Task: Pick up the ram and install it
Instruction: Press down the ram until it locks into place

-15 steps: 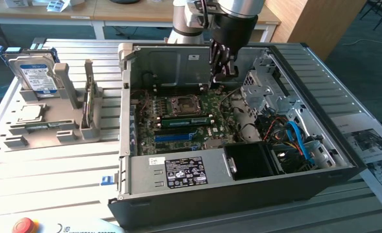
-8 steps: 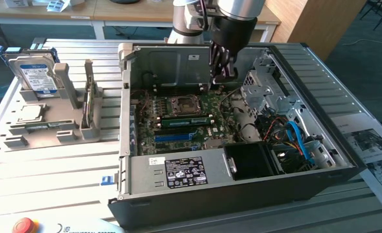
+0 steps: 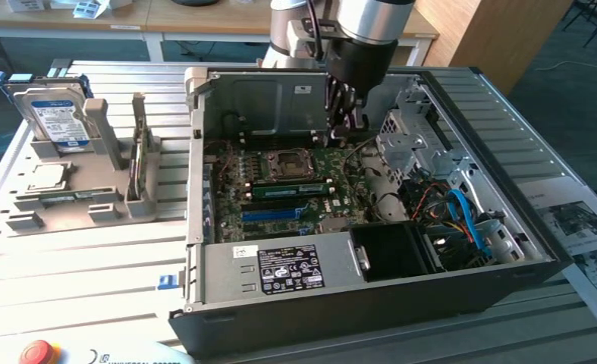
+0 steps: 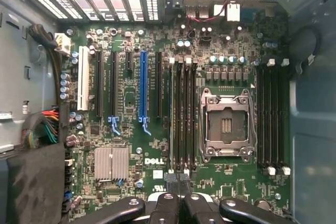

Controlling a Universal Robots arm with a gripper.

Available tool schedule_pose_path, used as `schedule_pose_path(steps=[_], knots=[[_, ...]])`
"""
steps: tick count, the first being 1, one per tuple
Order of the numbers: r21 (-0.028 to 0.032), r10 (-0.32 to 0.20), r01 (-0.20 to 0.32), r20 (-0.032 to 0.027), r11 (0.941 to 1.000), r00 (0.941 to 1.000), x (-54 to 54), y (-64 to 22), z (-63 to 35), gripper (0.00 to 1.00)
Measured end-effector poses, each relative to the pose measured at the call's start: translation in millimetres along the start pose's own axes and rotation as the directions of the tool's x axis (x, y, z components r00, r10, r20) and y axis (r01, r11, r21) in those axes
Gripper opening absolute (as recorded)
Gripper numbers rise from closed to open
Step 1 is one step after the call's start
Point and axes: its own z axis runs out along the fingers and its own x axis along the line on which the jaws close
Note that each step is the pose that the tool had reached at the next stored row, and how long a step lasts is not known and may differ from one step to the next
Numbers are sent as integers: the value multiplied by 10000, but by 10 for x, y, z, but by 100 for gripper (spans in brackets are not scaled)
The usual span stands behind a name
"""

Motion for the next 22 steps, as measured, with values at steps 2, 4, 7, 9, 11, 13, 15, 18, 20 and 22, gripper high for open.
schedule_pose_path(steps=[2,4,7,9,11,13,15,18,20,22], knots=[[5,0,0,1,10000,10000,0,-2,37,11],[6,-1,1,1,10000,10000,1,-3,73,11],[9,0,0,0,10000,10000,2,-5,127,11],[11,0,0,0,10000,10000,3,-7,164,11],[14,0,0,1,10000,10000,3,-8,200,11],[17,0,0,1,10000,10000,4,-10,236,11],[21,0,0,2,10000,10000,4,-11,274,11],[28,1,-1,0,10000,10000,6,-13,327,11],[32,3,-3,1,10000,10000,6,-15,364,11],[37,5,-5,1,10000,10000,7,-16,396,11]])
